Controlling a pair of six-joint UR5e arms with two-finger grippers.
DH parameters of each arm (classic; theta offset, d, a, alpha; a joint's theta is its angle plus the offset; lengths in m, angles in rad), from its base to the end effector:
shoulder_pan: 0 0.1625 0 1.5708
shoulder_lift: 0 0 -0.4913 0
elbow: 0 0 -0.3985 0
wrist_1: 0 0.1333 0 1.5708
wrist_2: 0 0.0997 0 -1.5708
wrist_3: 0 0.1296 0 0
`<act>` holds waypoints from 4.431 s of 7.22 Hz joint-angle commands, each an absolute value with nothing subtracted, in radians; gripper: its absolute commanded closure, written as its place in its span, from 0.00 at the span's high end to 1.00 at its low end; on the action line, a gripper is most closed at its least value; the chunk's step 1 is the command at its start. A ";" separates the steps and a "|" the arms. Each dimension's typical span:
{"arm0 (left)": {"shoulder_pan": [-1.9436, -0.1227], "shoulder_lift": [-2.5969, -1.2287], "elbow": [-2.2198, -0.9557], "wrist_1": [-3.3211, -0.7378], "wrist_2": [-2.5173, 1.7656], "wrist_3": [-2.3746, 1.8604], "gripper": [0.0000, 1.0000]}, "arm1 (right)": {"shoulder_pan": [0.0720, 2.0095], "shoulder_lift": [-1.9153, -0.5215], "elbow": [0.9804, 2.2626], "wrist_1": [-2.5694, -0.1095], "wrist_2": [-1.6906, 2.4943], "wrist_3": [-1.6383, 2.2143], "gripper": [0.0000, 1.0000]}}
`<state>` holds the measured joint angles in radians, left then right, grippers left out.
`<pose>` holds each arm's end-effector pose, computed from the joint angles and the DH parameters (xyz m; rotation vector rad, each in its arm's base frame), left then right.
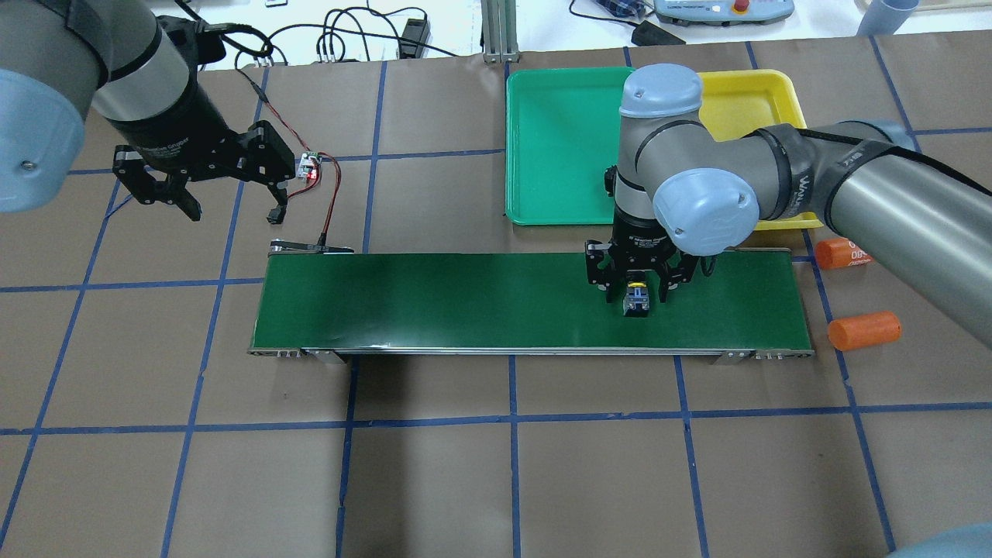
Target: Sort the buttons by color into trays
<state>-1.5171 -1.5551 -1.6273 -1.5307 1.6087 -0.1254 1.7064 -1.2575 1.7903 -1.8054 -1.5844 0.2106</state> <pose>-0.1019 -0.4962 0.5079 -0.2775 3.0912 -0.0010 0.2049 -0.5291 0.2743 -0.1110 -3.0425 -0.4469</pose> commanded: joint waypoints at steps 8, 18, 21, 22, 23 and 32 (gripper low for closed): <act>-1.517 -1.549 -1.621 -1.529 1.608 -0.126 1.00 | 1.704 -0.998 1.411 -2.097 -1.617 0.195 0.00; -1.516 -1.549 -1.629 -1.529 1.609 -0.126 1.00 | 1.681 -1.194 1.433 -1.738 -1.532 0.149 1.00; -1.514 -1.548 -1.623 -1.528 1.608 -0.124 1.00 | 1.638 -1.375 1.433 -1.481 -1.526 0.150 1.00; -1.514 -1.549 -1.623 -1.529 1.608 -0.124 1.00 | 1.635 -1.414 1.434 -1.430 -1.529 0.155 1.00; -1.514 -1.549 -1.621 -1.529 1.608 -0.124 1.00 | 1.632 -1.428 1.433 -1.404 -1.531 0.163 1.00; -1.513 -1.540 -1.632 -1.620 1.623 -0.123 1.00 | 1.547 -1.542 1.554 -1.398 -1.560 0.109 1.00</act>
